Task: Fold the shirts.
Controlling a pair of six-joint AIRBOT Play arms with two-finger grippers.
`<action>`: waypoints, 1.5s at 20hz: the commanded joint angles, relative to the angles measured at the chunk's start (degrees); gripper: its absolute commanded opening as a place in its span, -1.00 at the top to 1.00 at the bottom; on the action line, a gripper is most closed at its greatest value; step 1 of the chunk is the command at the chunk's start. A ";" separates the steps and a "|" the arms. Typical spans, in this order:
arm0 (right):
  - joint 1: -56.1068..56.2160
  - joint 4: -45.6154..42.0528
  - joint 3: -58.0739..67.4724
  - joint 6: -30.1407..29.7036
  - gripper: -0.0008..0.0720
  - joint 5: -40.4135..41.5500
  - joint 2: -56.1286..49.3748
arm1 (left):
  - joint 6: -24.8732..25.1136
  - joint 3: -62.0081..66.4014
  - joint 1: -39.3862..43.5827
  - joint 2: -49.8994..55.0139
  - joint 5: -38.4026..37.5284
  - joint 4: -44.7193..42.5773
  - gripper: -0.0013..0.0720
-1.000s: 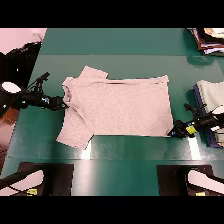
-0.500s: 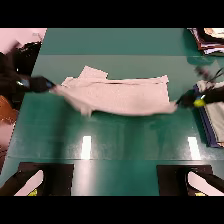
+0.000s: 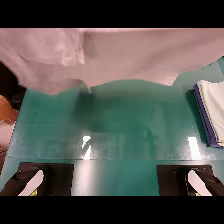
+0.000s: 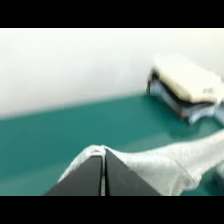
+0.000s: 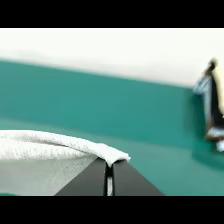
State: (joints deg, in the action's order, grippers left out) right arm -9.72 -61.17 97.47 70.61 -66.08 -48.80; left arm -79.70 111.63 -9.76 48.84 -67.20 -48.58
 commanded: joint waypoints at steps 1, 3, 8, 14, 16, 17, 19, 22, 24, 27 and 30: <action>-4.70 -0.02 7.67 0.04 0.94 -0.20 3.76 | -4.48 14.82 0.00 -0.15 1.27 0.48 0.91; -7.89 -0.09 10.60 0.07 0.94 -2.95 4.50 | -4.74 19.10 0.00 -0.15 1.01 3.10 0.91; -11.37 0.13 16.68 2.86 0.95 -13.55 -0.33 | -5.57 14.40 0.00 -0.02 -6.86 3.10 0.91; -0.04 -2.23 15.78 5.40 0.95 -28.52 -18.01 | -4.09 -19.47 0.02 2.32 -12.92 2.27 0.91; 3.93 -6.67 11.06 7.17 0.95 -29.86 -23.91 | -2.05 -30.49 0.02 4.85 -11.63 2.12 0.91; 5.25 -8.20 8.55 8.07 0.95 -30.23 -26.51 | -1.22 -34.67 0.02 6.51 -10.01 1.99 0.91; 7.13 -9.53 3.67 8.15 0.94 -29.62 -32.11 | -0.46 -40.63 0.37 11.10 -5.44 1.01 0.91; 7.21 -9.31 -1.18 8.46 0.95 -24.65 -40.33 | 3.08 -41.75 4.46 21.18 3.72 -0.72 0.91; 7.15 -9.29 -1.09 8.46 0.95 -19.80 -44.85 | 6.64 -41.31 7.72 27.63 14.47 -0.72 0.91; 7.17 -9.27 4.28 8.46 0.95 -13.90 -50.95 | 6.62 -35.71 9.05 36.81 22.67 -0.26 0.91; 7.17 -9.27 11.41 8.44 0.95 -10.43 -54.36 | 6.73 -27.89 9.05 42.75 22.86 -0.74 0.91</action>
State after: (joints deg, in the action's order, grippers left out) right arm -2.63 -70.26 103.96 78.96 -81.30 -99.09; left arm -73.87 78.48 -1.39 85.36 -48.99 -48.93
